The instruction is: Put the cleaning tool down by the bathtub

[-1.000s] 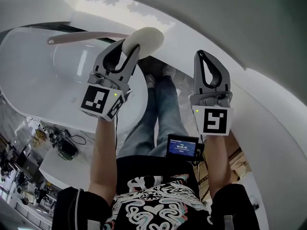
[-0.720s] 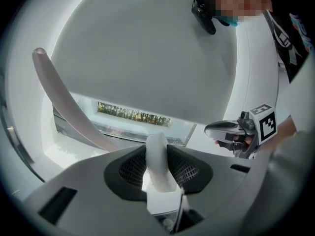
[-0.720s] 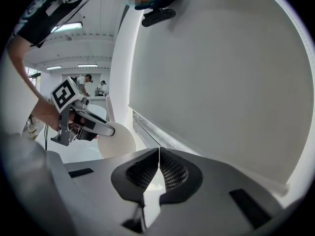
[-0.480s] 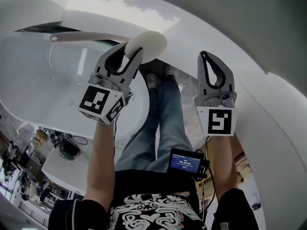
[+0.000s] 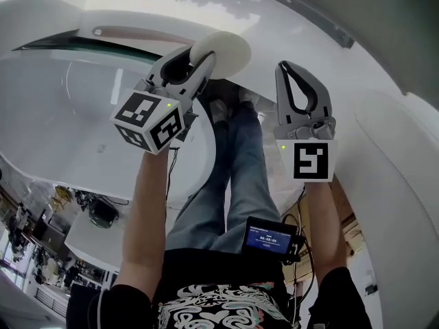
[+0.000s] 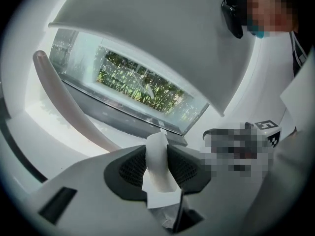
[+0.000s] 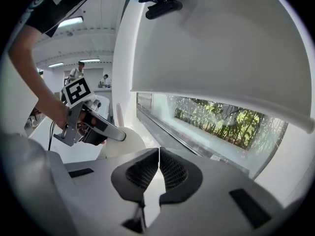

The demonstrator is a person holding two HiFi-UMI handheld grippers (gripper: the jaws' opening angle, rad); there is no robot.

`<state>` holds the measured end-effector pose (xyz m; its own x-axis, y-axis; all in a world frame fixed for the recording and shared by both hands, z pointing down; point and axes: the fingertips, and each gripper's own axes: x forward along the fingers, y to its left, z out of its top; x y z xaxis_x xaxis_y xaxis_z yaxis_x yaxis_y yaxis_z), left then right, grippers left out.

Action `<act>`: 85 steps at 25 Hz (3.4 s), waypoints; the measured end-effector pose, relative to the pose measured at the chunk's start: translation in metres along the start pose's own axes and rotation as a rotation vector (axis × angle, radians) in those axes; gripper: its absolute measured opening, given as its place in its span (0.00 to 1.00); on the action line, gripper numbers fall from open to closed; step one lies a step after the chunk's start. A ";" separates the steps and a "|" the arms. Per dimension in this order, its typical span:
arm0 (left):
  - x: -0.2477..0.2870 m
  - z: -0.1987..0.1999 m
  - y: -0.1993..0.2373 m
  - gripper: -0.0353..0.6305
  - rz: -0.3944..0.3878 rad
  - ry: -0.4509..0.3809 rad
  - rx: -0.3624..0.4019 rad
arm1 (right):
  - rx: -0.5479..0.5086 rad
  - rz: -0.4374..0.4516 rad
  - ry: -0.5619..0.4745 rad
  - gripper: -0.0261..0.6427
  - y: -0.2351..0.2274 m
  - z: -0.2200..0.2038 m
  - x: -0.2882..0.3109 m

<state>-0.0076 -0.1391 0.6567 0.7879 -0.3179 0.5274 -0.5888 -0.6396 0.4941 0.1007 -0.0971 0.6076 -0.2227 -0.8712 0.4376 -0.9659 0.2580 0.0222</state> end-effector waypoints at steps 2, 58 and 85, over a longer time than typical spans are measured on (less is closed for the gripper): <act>0.008 -0.005 0.004 0.25 -0.014 0.013 -0.021 | -0.015 0.000 0.011 0.08 -0.003 -0.008 0.005; 0.131 -0.103 0.033 0.33 -0.130 0.362 -0.443 | 0.035 0.062 0.253 0.08 -0.003 -0.111 0.017; 0.089 -0.045 0.049 0.10 0.002 0.134 -0.349 | 0.039 0.066 0.224 0.08 0.003 -0.089 0.005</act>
<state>0.0254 -0.1679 0.7589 0.7700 -0.2098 0.6025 -0.6342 -0.3551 0.6868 0.1084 -0.0637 0.6897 -0.2549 -0.7372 0.6257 -0.9556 0.2911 -0.0463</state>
